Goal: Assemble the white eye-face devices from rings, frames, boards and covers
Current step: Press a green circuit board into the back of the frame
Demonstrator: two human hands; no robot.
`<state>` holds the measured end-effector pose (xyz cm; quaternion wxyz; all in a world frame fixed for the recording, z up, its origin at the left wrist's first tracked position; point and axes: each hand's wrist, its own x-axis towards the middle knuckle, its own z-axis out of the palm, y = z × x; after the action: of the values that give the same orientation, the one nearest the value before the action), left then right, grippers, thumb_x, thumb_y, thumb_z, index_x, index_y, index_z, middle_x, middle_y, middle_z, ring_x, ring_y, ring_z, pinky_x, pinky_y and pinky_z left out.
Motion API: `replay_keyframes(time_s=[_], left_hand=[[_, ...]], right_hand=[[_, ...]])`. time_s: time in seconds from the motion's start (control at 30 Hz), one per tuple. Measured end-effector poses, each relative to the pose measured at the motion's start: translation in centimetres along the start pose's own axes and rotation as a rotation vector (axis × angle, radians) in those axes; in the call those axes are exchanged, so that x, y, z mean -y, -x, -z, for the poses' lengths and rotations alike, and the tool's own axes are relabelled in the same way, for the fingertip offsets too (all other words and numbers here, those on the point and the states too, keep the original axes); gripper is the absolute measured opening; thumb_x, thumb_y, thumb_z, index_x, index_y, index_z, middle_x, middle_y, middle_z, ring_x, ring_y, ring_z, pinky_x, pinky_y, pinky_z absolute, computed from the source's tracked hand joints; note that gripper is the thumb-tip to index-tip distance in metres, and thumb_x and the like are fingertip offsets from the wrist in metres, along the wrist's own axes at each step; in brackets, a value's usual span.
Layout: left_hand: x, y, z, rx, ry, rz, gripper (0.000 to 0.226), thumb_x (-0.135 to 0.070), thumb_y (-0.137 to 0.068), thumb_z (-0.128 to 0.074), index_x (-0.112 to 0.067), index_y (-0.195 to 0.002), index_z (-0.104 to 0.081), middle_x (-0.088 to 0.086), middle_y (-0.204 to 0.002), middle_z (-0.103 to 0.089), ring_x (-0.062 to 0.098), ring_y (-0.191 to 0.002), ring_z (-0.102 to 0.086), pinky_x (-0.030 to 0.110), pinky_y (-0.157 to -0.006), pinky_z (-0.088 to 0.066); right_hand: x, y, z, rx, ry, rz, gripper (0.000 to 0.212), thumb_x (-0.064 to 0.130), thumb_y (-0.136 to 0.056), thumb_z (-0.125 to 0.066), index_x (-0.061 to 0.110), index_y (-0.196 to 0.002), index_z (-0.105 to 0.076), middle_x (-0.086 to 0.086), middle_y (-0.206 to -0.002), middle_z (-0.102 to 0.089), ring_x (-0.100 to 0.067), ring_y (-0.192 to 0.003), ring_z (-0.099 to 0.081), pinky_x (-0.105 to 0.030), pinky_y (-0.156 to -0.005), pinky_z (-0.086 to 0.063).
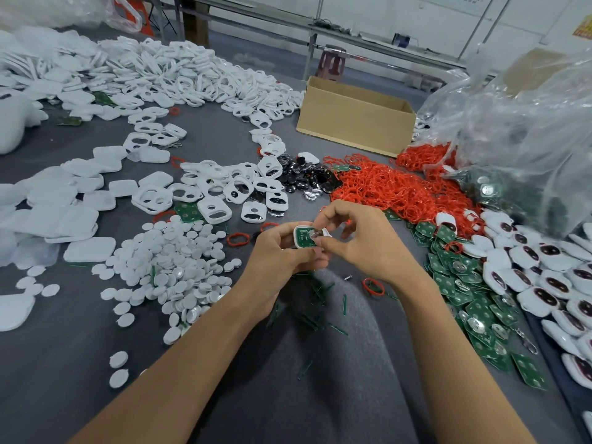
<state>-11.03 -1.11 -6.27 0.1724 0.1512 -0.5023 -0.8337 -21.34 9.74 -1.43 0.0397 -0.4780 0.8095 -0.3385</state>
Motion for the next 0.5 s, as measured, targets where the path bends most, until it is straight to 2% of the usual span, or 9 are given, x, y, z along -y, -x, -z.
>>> replay_keyframes(time_s=[0.17, 0.27, 0.4, 0.5], left_hand=[[0.0, -0.1, 0.0, -0.001, 0.003, -0.002, 0.037, 0.017, -0.082, -0.062, 0.006, -0.116, -0.059, 0.017, -0.093, -0.071, 0.018, -0.068, -0.070, 0.027, -0.070, -0.060], [0.2, -0.1, 0.1, -0.006, 0.005, -0.005, 0.035, 0.016, -0.081, -0.063, 0.004, -0.114, -0.060, 0.018, -0.092, -0.072, 0.019, -0.069, -0.071, 0.026, -0.070, -0.060], [0.4, -0.2, 0.1, -0.009, -0.023, -0.006, 0.034, 0.017, -0.083, -0.060, 0.002, -0.113, -0.059, 0.016, -0.091, -0.073, 0.020, -0.071, -0.072, 0.025, -0.067, -0.060], [0.2, -0.3, -0.2, -0.021, -0.093, -0.026, 0.028, 0.018, -0.084, -0.058, 0.007, -0.110, -0.058, 0.015, -0.084, -0.068, 0.018, -0.068, -0.070, 0.024, -0.065, -0.058]], right_hand=[[0.3, 0.2, 0.6, -0.021, -0.029, 0.008, 0.018, 0.008, -0.076, -0.076, 0.021, -0.087, -0.069, 0.003, -0.083, -0.069, -0.011, -0.079, -0.061, -0.025, -0.067, -0.047], [0.5, 0.3, 1.2, -0.107, -0.046, 0.006, 0.016, 0.004, -0.079, -0.073, 0.016, -0.087, -0.070, 0.010, -0.078, -0.065, -0.005, -0.070, -0.058, -0.018, -0.061, -0.044], [2.4, -0.8, 0.9, -0.202, -0.088, 0.005, 0.018, 0.000, -0.082, -0.067, 0.017, -0.081, -0.069, 0.010, -0.072, -0.064, -0.008, -0.065, -0.056, -0.016, -0.061, -0.042], [5.9, -3.1, -0.5, -0.115, -0.063, 0.066, 0.018, 0.001, -0.082, -0.065, 0.018, -0.083, -0.071, 0.016, -0.072, -0.063, -0.004, -0.064, -0.055, -0.008, -0.060, -0.038]])
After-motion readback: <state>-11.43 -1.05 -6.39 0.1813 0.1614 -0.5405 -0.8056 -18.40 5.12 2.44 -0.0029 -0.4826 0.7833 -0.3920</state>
